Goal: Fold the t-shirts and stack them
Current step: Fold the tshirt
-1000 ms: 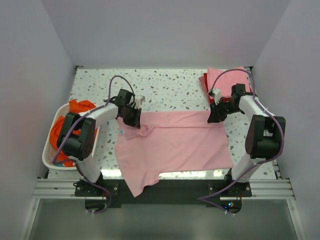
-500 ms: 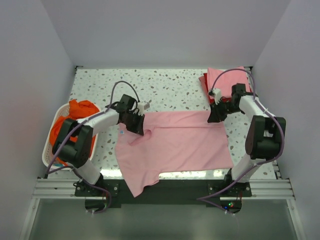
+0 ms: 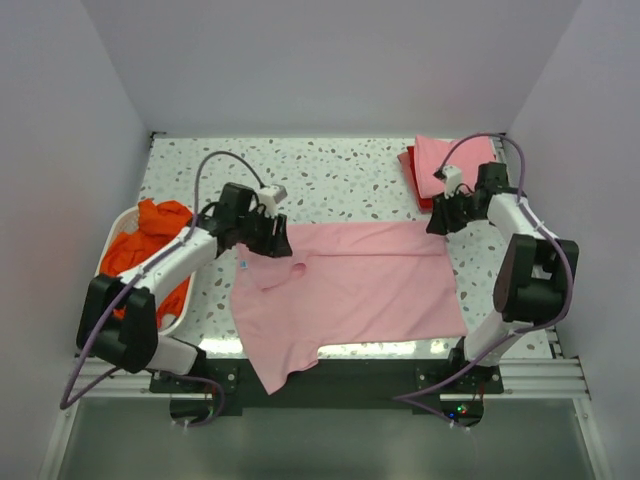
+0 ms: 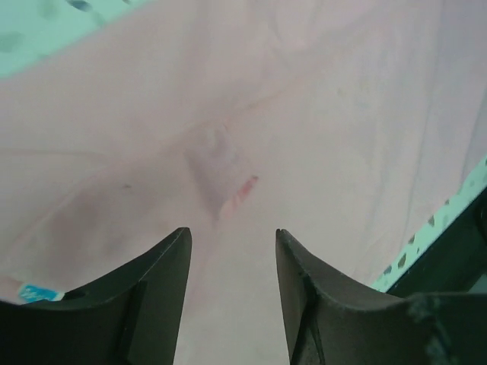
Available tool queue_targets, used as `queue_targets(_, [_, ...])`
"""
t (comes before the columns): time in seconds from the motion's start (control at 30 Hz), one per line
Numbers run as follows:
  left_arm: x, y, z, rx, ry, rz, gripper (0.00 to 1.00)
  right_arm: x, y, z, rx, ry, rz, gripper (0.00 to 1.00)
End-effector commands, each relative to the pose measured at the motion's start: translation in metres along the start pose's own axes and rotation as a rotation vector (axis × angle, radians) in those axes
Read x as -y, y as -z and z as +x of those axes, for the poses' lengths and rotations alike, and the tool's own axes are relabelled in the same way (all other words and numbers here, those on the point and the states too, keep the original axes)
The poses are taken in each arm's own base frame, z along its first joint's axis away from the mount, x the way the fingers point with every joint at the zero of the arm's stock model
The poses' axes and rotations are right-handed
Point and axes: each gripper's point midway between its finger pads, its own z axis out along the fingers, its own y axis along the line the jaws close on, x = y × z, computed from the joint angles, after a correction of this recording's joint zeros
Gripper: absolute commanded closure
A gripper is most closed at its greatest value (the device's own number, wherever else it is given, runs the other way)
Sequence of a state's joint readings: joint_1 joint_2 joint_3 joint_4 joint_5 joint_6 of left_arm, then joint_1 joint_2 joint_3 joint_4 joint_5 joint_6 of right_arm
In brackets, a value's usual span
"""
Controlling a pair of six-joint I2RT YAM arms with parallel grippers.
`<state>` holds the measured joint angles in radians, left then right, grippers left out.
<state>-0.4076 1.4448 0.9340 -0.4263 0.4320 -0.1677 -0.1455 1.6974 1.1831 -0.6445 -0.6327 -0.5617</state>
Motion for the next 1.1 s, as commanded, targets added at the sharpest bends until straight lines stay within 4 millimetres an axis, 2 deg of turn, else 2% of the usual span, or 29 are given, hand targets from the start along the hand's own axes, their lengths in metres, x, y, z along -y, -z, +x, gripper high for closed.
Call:
queue_targets(0.0, [-0.055,0.036,-0.062,0.277,0.176,-0.145,0.46,0.043,0.015,-0.032,0.112,-0.057,0.205,0.61])
queue_targets(0.13, [-0.097,0.037,-0.070,0.305,0.303,-0.205,0.47,0.072,-0.006,-0.017,0.024,-0.164,0.257,0.60])
queue_targets(0.17, [-0.106,0.027,-0.064,0.263,0.322,-0.217,0.48,0.078,-0.008,-0.015,0.018,-0.188,0.278,0.60])
queue_targets(0.2, [-0.110,0.025,-0.070,0.262,0.322,-0.225,0.48,0.085,-0.009,-0.015,0.022,-0.194,0.305,0.59])
queue_targets(0.3, [-0.125,0.009,-0.066,0.220,0.338,-0.247,0.48,0.098,-0.015,-0.001,-0.025,-0.219,0.351,0.57])
queue_targets(0.47, [-0.145,-0.013,-0.041,0.122,0.380,-0.295,0.48,0.098,-0.021,0.012,-0.079,-0.222,0.328,0.54])
queue_targets(0.6, [-0.158,-0.020,-0.027,0.072,0.408,-0.341,0.49,0.088,-0.033,0.023,-0.114,-0.240,0.254,0.54])
queue_targets(0.67, [-0.165,-0.021,-0.023,0.058,0.424,-0.368,0.50,0.084,-0.038,0.021,-0.120,-0.232,0.222,0.56])
queue_targets(0.7, [-0.167,-0.021,-0.022,0.057,0.428,-0.374,0.50,0.082,-0.043,0.025,-0.136,-0.243,0.199,0.58])
queue_targets(0.8, [-0.178,-0.018,-0.014,0.043,0.450,-0.418,0.51,0.079,-0.048,0.020,-0.135,-0.234,0.175,0.68])
queue_targets(0.83, [-0.181,-0.017,-0.014,0.045,0.453,-0.427,0.51,0.079,-0.048,0.017,-0.130,-0.232,0.175,0.79])
queue_targets(0.93, [-0.188,-0.015,-0.014,0.052,0.476,-0.435,0.53,0.082,-0.040,0.003,-0.085,-0.202,0.198,0.96])
queue_targets(0.97, [-0.189,-0.015,-0.014,0.054,0.480,-0.433,0.53,0.083,-0.037,-0.001,-0.070,-0.193,0.211,1.00])
queue_targets(1.07, [-0.188,-0.017,-0.019,0.054,0.478,-0.412,0.55,0.085,-0.020,-0.025,0.006,-0.148,0.256,1.00])
